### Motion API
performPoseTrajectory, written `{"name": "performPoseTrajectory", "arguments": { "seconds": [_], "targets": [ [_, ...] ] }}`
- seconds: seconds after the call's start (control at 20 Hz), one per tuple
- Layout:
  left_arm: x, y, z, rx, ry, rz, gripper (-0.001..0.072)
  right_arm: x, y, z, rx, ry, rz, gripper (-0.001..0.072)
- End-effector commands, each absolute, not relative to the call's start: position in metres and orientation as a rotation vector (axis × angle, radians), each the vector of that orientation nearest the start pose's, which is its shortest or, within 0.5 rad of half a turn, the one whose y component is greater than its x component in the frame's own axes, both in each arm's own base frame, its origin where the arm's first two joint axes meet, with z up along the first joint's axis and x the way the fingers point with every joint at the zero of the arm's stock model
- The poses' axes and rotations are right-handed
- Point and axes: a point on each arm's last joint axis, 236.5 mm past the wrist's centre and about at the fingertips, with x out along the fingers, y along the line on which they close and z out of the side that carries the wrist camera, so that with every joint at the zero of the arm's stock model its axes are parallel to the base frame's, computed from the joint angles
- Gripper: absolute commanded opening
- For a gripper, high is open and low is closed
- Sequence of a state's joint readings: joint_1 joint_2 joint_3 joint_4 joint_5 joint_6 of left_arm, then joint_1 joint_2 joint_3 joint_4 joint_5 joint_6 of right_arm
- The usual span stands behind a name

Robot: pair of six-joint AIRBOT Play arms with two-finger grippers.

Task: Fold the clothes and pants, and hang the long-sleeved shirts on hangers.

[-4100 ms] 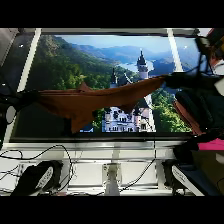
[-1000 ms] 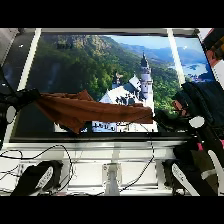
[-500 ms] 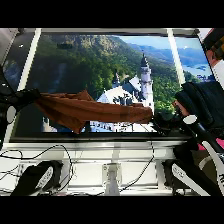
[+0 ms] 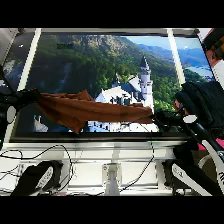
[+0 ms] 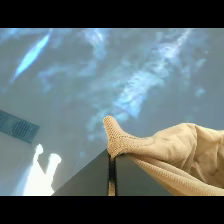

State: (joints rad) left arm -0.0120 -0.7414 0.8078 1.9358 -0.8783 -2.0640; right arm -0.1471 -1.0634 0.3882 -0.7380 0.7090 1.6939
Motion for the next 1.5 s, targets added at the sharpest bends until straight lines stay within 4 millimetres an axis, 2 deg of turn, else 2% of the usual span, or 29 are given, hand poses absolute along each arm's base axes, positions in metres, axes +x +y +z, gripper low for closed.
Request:
{"name": "performPoseTrajectory", "arguments": {
  "seconds": [0.0, 0.05, 0.15, 0.25, 0.35, 0.5, 0.6, 0.7, 0.8, 0.9, 1.05, 1.15, 1.3, 1.45],
  "targets": [
    [0.336, 0.061, 0.103, -0.127, 0.735, 0.349, 0.0022, 0.275, 0.086, -0.111, 1.146, 1.297, -0.166, 0.0305],
    [0.336, 0.061, 0.103, -0.126, 0.735, 0.349, 0.0022, 0.269, 0.092, -0.114, 1.124, 1.332, -0.149, 0.0305],
    [0.336, 0.061, 0.103, -0.126, 0.735, 0.349, 0.0022, 0.27, 0.096, -0.118, 1.076, 1.329, -0.14, 0.0303],
    [0.336, 0.061, 0.103, -0.126, 0.735, 0.349, 0.0022, 0.274, 0.098, -0.118, 1.072, 1.31, -0.138, 0.0076],
    [0.336, 0.061, 0.103, -0.126, 0.735, 0.349, 0.0022, 0.272, 0.1, -0.117, 1.072, 1.321, -0.13, 0.0018],
    [0.336, 0.061, 0.103, -0.126, 0.735, 0.349, 0.0022, 0.28, 0.096, -0.113, 1.064, 1.287, -0.128, 0.0017],
    [0.337, 0.061, 0.104, -0.126, 0.734, 0.348, 0.0022, 0.291, 0.1, -0.093, 0.989, 1.251, -0.027, 0.0017],
    [0.346, 0.058, 0.113, -0.127, 0.683, 0.326, 0.0022, 0.31, 0.109, -0.051, 0.861, 1.179, 0.143, 0.0017],
    [0.366, 0.049, 0.138, -0.13, 0.553, 0.269, 0.0022, 0.337, 0.109, 0.004, 0.751, 1.029, 0.249, 0.0017],
    [0.386, 0.038, 0.169, -0.185, 0.401, 0.215, 0.0022, 0.369, 0.097, 0.076, 0.646, 0.817, 0.285, 0.0017],
    [0.402, 0.029, 0.211, -0.342, 0.207, 0.157, 0.0021, 0.397, 0.07, 0.179, 0.445, 0.531, 0.264, 0.0017],
    [0.407, 0.026, 0.235, -0.454, 0.102, 0.122, 0.002, 0.405, 0.055, 0.247, 0.338, 0.367, 0.238, 0.0017],
    [0.408, 0.027, 0.273, -0.595, -0.034, 0.074, 0.0019, 0.404, 0.04, 0.333, 0.242, 0.163, 0.204, 0.0017],
    [0.4, 0.022, 0.334, -0.617, -0.178, 0.002, 0.0019, 0.388, 0.038, 0.394, 0.135, 0.042, 0.207, 0.0017]
  ]
}}
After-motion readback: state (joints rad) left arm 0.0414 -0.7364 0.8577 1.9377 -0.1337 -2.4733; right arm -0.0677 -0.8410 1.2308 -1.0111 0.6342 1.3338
